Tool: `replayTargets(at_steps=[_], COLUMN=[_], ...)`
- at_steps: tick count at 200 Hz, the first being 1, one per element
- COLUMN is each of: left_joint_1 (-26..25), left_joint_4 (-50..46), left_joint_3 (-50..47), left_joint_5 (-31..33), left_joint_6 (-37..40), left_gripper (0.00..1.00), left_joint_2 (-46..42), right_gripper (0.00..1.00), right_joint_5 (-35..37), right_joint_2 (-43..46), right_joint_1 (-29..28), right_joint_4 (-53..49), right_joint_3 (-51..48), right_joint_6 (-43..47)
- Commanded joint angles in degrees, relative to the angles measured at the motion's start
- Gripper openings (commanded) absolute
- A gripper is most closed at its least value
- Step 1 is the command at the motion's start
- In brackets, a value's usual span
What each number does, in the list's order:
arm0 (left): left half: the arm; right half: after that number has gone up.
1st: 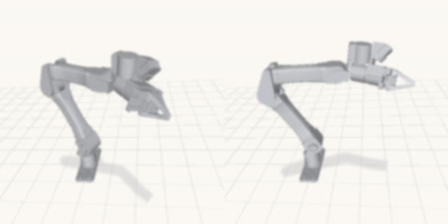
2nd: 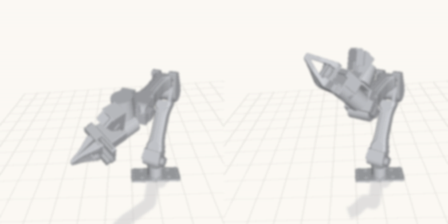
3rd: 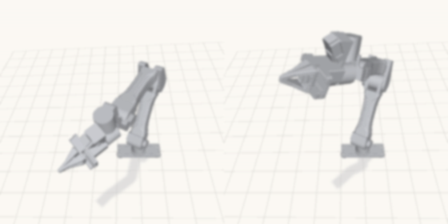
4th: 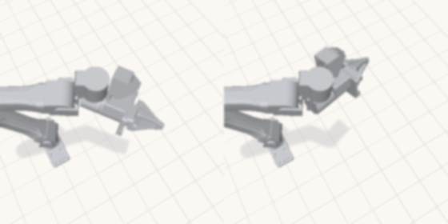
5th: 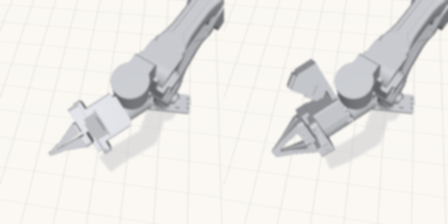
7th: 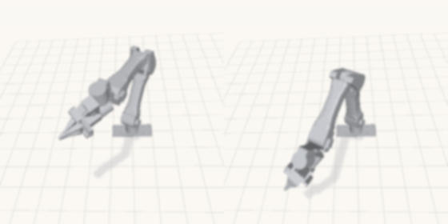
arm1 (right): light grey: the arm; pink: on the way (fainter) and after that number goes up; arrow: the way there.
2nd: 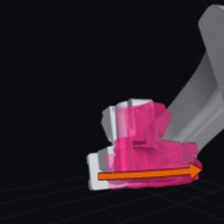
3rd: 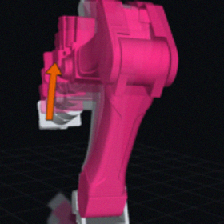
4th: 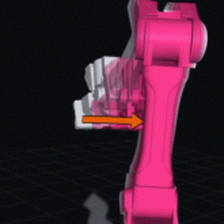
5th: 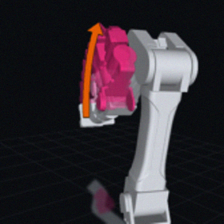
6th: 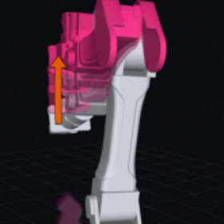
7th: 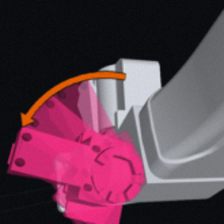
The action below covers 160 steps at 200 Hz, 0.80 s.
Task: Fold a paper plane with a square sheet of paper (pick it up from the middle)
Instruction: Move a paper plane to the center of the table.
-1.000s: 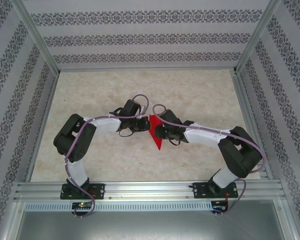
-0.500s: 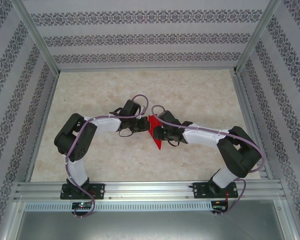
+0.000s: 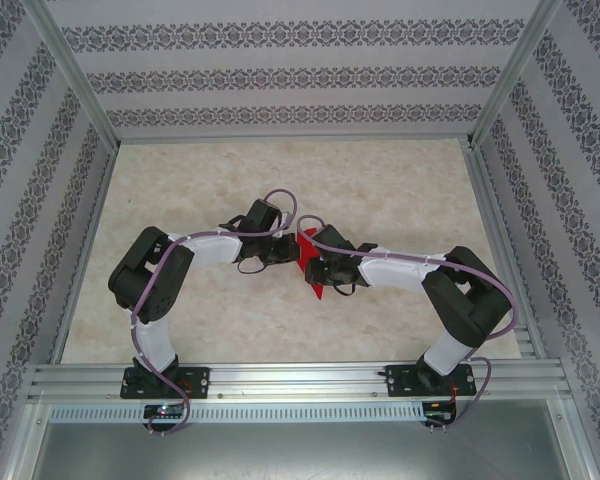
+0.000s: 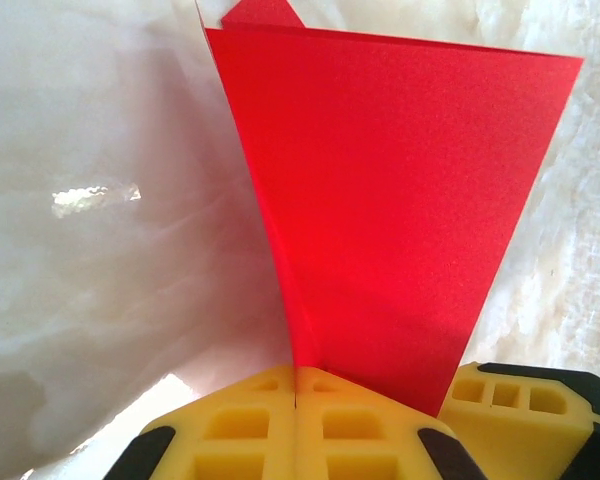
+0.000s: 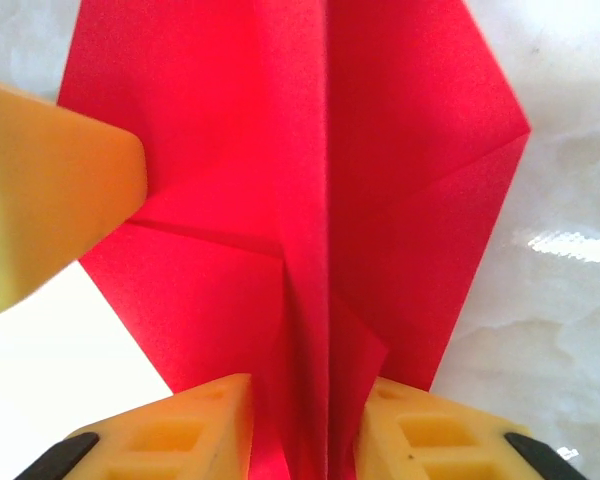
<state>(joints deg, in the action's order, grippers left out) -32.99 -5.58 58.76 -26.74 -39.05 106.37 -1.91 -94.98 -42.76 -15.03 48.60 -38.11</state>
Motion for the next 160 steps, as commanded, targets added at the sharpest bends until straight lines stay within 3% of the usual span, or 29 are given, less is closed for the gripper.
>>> replayTargets(at_steps=[1,50,72,107,160], left_joint_1=[0.8,0.8,1.0,3.9,9.5], left_joint_4=[0.9,-0.3,-3.5,-8.5,-15.2], left_joint_3=[0.1,0.5,1.1,1.8,-0.3], left_joint_5=[-0.8,-0.3,2.8,7.0,17.3], left_joint_6=[0.1,0.2,0.3,-0.8,-2.0], left_gripper=[0.00,0.00,0.18,0.53,0.72], left_joint_2=[0.7,0.1,-2.3,-7.4,-13.0], right_gripper=[0.25,0.12,0.04,0.03,0.04], right_joint_5=[2.1,5.2,8.5,13.7,16.2], right_joint_2=[-1.3,-3.0,-2.0,0.1,-2.8], right_joint_1=[-0.7,-1.0,-1.0,-0.4,1.7], right_joint_4=[0.3,-0.9,-3.1,-7.4,-4.9], right_joint_3=[2.1,3.6,4.3,5.6,7.1], right_joint_6=[-0.2,-0.4,0.3,3.4,7.6])
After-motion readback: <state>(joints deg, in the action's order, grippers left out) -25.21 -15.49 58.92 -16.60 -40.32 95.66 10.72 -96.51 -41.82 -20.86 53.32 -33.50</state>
